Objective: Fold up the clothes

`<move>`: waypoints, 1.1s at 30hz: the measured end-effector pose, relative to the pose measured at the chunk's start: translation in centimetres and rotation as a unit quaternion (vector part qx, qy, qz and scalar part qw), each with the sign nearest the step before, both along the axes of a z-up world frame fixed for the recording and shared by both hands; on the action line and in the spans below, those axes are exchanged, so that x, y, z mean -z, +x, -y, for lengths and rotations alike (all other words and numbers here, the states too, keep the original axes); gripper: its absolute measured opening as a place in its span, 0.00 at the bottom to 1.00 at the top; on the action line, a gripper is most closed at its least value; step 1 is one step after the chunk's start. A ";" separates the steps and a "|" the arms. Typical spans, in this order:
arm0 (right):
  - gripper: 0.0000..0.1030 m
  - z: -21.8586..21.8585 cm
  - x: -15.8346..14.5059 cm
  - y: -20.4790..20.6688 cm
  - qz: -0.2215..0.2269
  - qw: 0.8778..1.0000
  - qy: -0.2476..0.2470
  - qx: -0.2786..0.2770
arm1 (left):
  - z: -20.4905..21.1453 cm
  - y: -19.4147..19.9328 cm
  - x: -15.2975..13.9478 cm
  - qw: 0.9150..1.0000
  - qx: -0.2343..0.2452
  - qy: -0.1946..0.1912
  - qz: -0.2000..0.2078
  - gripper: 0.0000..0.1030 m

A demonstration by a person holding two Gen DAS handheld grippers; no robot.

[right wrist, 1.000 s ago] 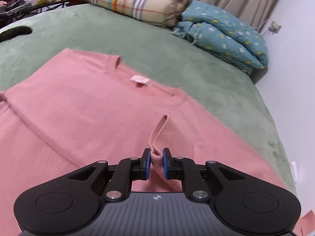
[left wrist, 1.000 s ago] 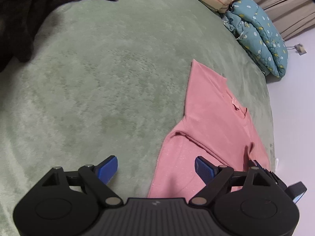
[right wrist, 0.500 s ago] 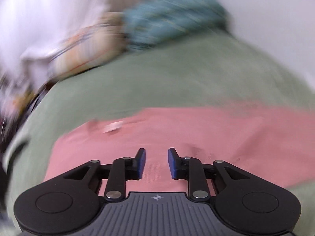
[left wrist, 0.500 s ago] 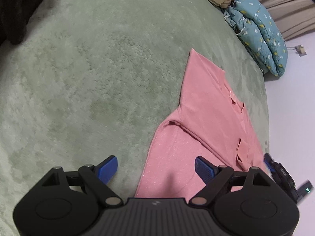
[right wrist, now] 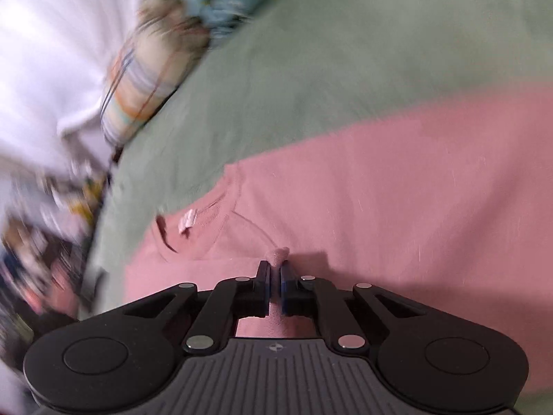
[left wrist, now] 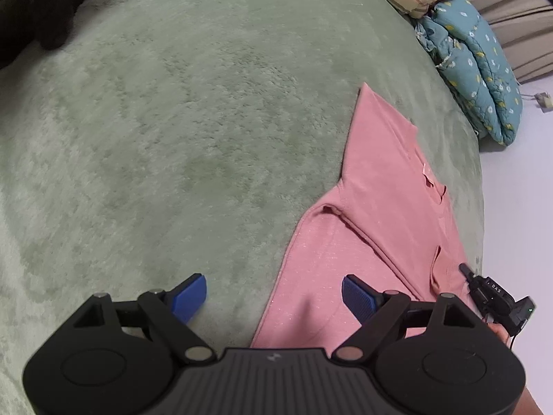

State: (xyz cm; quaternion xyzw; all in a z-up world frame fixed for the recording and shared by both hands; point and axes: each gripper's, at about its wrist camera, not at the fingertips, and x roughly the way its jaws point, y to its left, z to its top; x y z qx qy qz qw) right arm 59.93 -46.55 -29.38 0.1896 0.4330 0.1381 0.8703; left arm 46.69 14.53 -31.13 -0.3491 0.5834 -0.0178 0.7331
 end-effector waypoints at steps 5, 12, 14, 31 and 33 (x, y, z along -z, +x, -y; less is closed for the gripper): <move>0.18 0.3 -0.9 0.3 0.034 0.999 -0.008 0.017 | 0.3 0.1 0.4 1.000 0.000 -0.008 -0.005 0.83; 0.20 2.4 0.0 -3.1 -0.063 0.989 0.082 0.102 | 2.4 1.1 -0.3 0.999 0.033 -0.013 0.016 0.83; 0.20 1.9 0.2 -5.4 -0.091 0.985 0.098 0.105 | 3.3 1.5 -0.2 0.999 0.044 -0.021 0.016 0.83; 0.11 0.6 0.6 -10.0 -0.099 0.979 0.060 0.167 | 7.7 2.8 -1.3 0.996 0.071 -0.044 0.039 0.83; 0.11 1.0 -0.9 -10.0 -0.048 0.983 0.043 0.170 | 7.8 2.7 -1.4 0.996 0.072 -0.042 0.042 0.83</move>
